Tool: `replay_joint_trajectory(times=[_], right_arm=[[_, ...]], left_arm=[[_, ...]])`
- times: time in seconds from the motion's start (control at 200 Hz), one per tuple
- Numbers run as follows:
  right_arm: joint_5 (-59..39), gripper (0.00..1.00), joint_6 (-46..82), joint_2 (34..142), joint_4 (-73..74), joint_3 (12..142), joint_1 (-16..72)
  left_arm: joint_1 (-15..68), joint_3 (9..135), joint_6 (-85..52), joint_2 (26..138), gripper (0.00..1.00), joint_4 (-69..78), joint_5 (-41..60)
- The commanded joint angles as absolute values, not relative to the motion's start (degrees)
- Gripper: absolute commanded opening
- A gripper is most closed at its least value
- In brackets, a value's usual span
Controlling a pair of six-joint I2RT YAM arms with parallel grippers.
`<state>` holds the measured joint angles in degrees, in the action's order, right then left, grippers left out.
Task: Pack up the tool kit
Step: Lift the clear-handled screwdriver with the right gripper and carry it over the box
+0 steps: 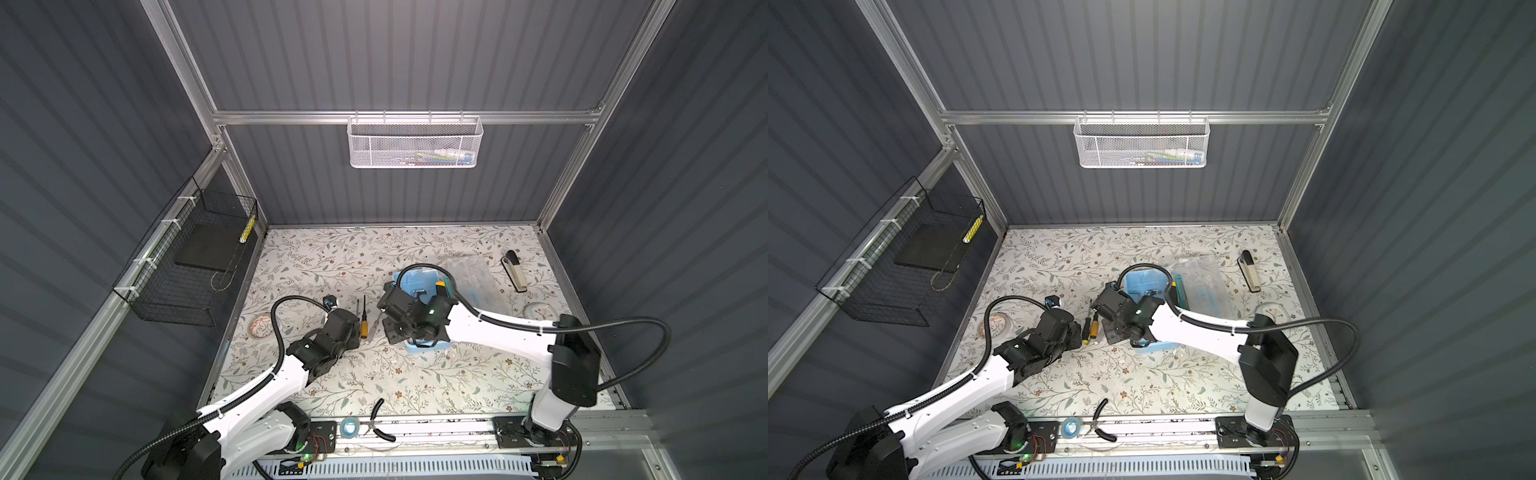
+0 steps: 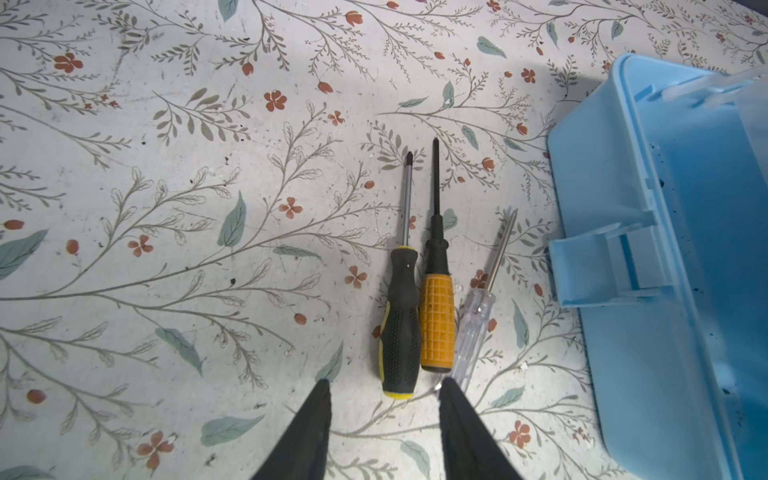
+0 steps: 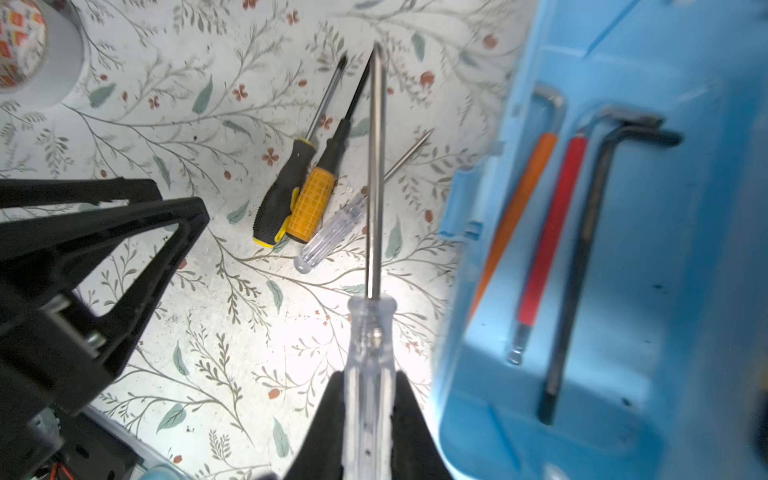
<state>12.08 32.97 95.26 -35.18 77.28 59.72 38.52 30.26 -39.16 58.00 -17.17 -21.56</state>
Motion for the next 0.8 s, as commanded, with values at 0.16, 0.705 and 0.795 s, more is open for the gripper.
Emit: replay_joint_trajectory(times=[0.16, 0.705, 0.795], right_arm=[[19.1, 0.00, 21.3, 77.4, -43.8, 69.5, 42.9], [19.4, 0.00, 13.2, 82.9, -42.9, 66.8, 31.3], [19.8, 0.00, 13.8, 84.2, -42.8, 66.5, 31.1]], left_arm=[[38.1, 30.9, -38.5, 58.0, 0.44, -17.2, -21.2], [38.1, 31.8, -38.0, 59.0, 0.44, -18.1, -21.0], [38.1, 32.2, -37.7, 58.6, 0.45, -18.6, -21.3]])
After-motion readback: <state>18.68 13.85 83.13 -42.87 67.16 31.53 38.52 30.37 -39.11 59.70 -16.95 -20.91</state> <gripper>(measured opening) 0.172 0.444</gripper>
